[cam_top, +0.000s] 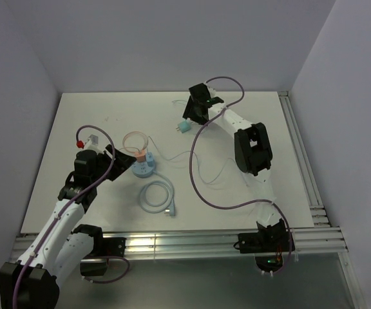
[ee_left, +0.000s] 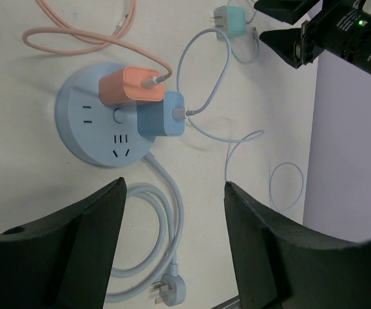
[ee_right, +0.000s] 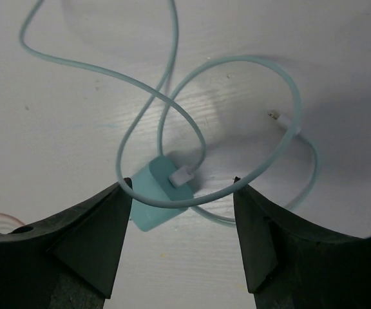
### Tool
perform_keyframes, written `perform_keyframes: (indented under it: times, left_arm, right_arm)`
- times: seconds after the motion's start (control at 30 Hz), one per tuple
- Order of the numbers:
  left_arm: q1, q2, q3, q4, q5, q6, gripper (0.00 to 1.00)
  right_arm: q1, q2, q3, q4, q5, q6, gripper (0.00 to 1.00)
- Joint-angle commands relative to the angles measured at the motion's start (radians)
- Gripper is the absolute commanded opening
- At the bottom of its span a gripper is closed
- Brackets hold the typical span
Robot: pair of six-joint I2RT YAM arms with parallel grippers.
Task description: Insert the plug
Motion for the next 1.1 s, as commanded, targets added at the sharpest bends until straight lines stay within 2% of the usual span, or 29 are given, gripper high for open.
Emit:
perform_keyframes:
  times: [0.0,0.33,0.57,0.6,0.63,0.7,0.73,0.8,0.83,0.97,1.0,1.07]
  left_arm:
    - [-0.005,-0.006,0.039,0.012,0.026,0.024,0.67]
    - [-0.005,-0.007,0.036,0.002,0.031,0.030,0.67]
    - [-0.005,-0.002,0.041,0.009,0.045,0.025,0.68]
    - [-0.005,0.001,0.041,0.009,0.045,0.025,0.67]
    - [-0.005,-0.001,0.042,0.009,0.043,0.025,0.67]
    - [-0.005,0.001,0.045,0.002,0.042,0.028,0.67]
    - [-0.005,0.002,0.045,0.002,0.040,0.030,0.67]
    - [-0.005,0.002,0.048,-0.004,0.040,0.032,0.68]
    - [-0.005,0.002,0.051,-0.008,0.042,0.033,0.67]
    - [-0.005,0.005,0.074,-0.006,0.064,0.044,0.65]
    - [-0.006,0.019,0.096,0.006,0.101,0.060,0.64]
    - [-0.005,0.022,0.114,0.015,0.138,0.079,0.64]
  right_arm:
    - [-0.013,0.025,0.066,0.049,-0.056,0.045,0.70]
    - [-0.045,0.085,0.099,0.073,-0.107,0.092,0.58]
    - [-0.050,0.117,0.107,0.087,-0.110,0.092,0.54]
    - [-0.052,0.126,0.130,0.086,-0.119,0.082,0.49]
    - [-0.052,0.149,0.147,0.078,-0.125,0.080,0.38]
    - [-0.058,0.164,0.176,0.072,-0.137,0.072,0.24]
    - [-0.059,0.160,0.171,0.082,-0.160,0.071,0.12]
    - [-0.061,0.143,0.138,0.124,-0.167,0.057,0.03]
    - [-0.061,0.119,0.127,0.135,-0.168,0.049,0.00]
    - [-0.061,0.014,0.061,0.190,-0.196,0.017,0.00]
    - [-0.061,-0.068,0.018,0.208,-0.214,0.010,0.00]
    - [-0.058,-0.130,0.001,0.211,-0.237,0.011,0.00]
